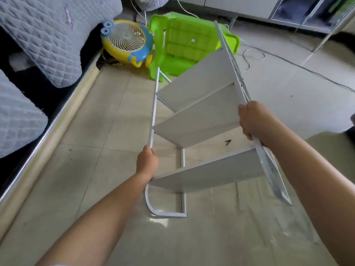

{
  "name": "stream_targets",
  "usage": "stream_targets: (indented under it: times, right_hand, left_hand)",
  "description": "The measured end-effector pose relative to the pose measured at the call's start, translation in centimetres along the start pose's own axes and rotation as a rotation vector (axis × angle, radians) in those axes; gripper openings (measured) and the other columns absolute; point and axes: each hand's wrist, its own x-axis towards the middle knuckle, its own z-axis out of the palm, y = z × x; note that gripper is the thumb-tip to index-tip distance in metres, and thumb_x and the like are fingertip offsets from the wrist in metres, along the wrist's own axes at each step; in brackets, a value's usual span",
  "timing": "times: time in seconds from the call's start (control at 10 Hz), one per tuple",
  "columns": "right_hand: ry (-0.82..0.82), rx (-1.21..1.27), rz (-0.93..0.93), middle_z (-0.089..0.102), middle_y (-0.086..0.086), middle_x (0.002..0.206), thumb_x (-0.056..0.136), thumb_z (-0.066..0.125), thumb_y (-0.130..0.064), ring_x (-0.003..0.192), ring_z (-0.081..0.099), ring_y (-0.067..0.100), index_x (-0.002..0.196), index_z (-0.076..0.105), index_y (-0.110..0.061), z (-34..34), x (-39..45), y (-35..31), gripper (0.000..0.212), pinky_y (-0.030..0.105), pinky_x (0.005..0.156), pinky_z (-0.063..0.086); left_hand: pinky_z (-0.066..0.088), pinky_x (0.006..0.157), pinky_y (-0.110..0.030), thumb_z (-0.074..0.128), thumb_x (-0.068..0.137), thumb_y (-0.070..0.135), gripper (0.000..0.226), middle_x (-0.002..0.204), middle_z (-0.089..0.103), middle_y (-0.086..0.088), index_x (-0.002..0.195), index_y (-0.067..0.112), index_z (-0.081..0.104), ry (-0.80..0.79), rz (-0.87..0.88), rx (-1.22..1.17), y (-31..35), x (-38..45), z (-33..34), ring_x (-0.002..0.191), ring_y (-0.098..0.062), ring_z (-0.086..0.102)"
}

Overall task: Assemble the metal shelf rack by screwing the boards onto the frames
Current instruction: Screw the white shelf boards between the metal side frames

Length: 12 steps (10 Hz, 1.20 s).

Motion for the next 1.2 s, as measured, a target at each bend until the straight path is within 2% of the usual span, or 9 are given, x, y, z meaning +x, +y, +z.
stream_targets:
  times: [0.1, 0.2, 0.3, 0.5, 0.6, 0.9, 1.0, 1.1, 1.2]
  right_hand:
    - [-0.039, -0.34, -0.036, 0.03, 0.0, 0.062, 0.094, 0.048, -0.01, 0.064, 0.04, 0.006, 0.063, 0.036, -0.015, 1.3, -1.5, -3.3, 0.033, 0.015, 0.045, 0.024]
    - [-0.033, -0.12, 0.005, 0.043, 0.006, 0.066, 0.096, 0.039, -0.011, 0.053, 0.04, 0.009, 0.086, 0.056, -0.002, 2.9, -1.7, -5.2, 0.022, 0.01, 0.036, 0.03]
    - [0.021, -0.059, -0.013, 0.049, 0.008, 0.075, 0.093, 0.035, -0.01, 0.061, 0.047, 0.017, 0.113, 0.053, 0.003, 5.6, -1.9, -6.9, 0.03, 0.013, 0.045, 0.038]
    - [-0.084, 0.031, -0.095, 0.052, 0.015, 0.115, 0.089, 0.04, -0.007, 0.105, 0.054, 0.032, 0.116, 0.044, -0.002, 11.9, -3.9, -10.7, 0.027, 0.03, 0.078, 0.045]
    - [-0.185, 0.025, -0.061, 0.053, 0.016, 0.122, 0.09, 0.04, -0.006, 0.114, 0.052, 0.033, 0.117, 0.037, -0.001, 15.6, -4.8, -12.1, 0.028, 0.032, 0.081, 0.041]
    - [-0.234, -0.021, -0.056, 0.053, 0.016, 0.118, 0.089, 0.035, -0.002, 0.107, 0.053, 0.032, 0.112, 0.036, -0.002, 17.1, -4.6, -12.8, 0.023, 0.034, 0.077, 0.041]
    - [-0.274, -0.057, -0.175, 0.051, 0.022, 0.12, 0.095, 0.028, -0.006, 0.107, 0.055, 0.037, 0.085, 0.037, -0.006, 16.1, -4.0, -12.5, 0.013, 0.04, 0.084, 0.047]
    - [-0.287, -0.114, -0.273, 0.061, 0.022, 0.103, 0.098, 0.021, -0.013, 0.079, 0.063, 0.034, 0.09, 0.041, -0.006, 13.4, -2.6, -11.0, 0.023, 0.041, 0.075, 0.051]
    - [-0.266, -0.133, -0.31, 0.06, 0.015, 0.082, 0.099, 0.025, -0.025, 0.055, 0.053, 0.023, 0.088, 0.052, -0.004, 10.0, -1.2, -8.4, 0.035, 0.026, 0.058, 0.043]
  left_hand:
    - [0.039, 0.082, -0.038, 0.031, 0.1, 0.017, 0.033, 0.117, 0.054, -0.03, 0.115, -0.008, 0.045, -0.052, 0.0, 0.03, -0.2, 1.0, 0.7, 0.109, -0.041, 0.052]
    - [0.039, 0.084, -0.038, 0.032, 0.1, 0.021, 0.035, 0.12, 0.053, -0.028, 0.117, -0.007, 0.044, -0.111, -0.011, 0.054, -1.7, 1.6, 0.5, 0.111, -0.04, 0.051]
    - [0.037, 0.093, -0.036, 0.03, 0.099, 0.028, 0.042, 0.127, 0.051, -0.022, 0.122, -0.002, 0.047, -0.175, -0.083, 0.07, -2.7, 2.2, -0.2, 0.115, -0.036, 0.049]
    - [0.038, 0.095, -0.032, 0.027, 0.102, 0.024, 0.044, 0.132, 0.048, -0.025, 0.128, -0.006, 0.046, -0.279, -0.209, 0.015, -6.5, 1.6, -3.2, 0.121, -0.035, 0.047]
    - [0.038, 0.091, -0.032, 0.026, 0.102, 0.02, 0.042, 0.128, 0.05, -0.027, 0.124, -0.009, 0.048, -0.118, -0.254, 0.081, -9.6, 1.2, -5.5, 0.119, -0.035, 0.048]
    - [0.04, 0.081, -0.035, 0.04, 0.097, 0.017, 0.031, 0.105, 0.063, -0.024, 0.1, -0.006, 0.06, 0.098, -0.075, -0.057, -13.1, 1.1, -10.5, 0.102, -0.035, 0.057]
    - [0.044, 0.092, -0.038, 0.048, 0.094, 0.025, 0.029, 0.094, 0.065, -0.008, 0.108, 0.003, 0.061, 0.038, 0.039, -0.271, -10.8, 0.5, -11.1, 0.102, -0.03, 0.061]
    - [0.044, 0.095, -0.041, 0.049, 0.095, 0.019, 0.018, 0.086, 0.063, 0.003, 0.109, 0.011, 0.058, -0.002, 0.172, -0.408, -6.9, -0.8, -12.4, 0.09, -0.023, 0.062]
    - [0.045, 0.093, -0.036, 0.054, 0.092, 0.024, 0.017, 0.089, 0.062, 0.006, 0.107, 0.017, 0.055, -0.032, 0.314, -0.485, -3.3, -1.9, -13.8, 0.085, -0.012, 0.061]
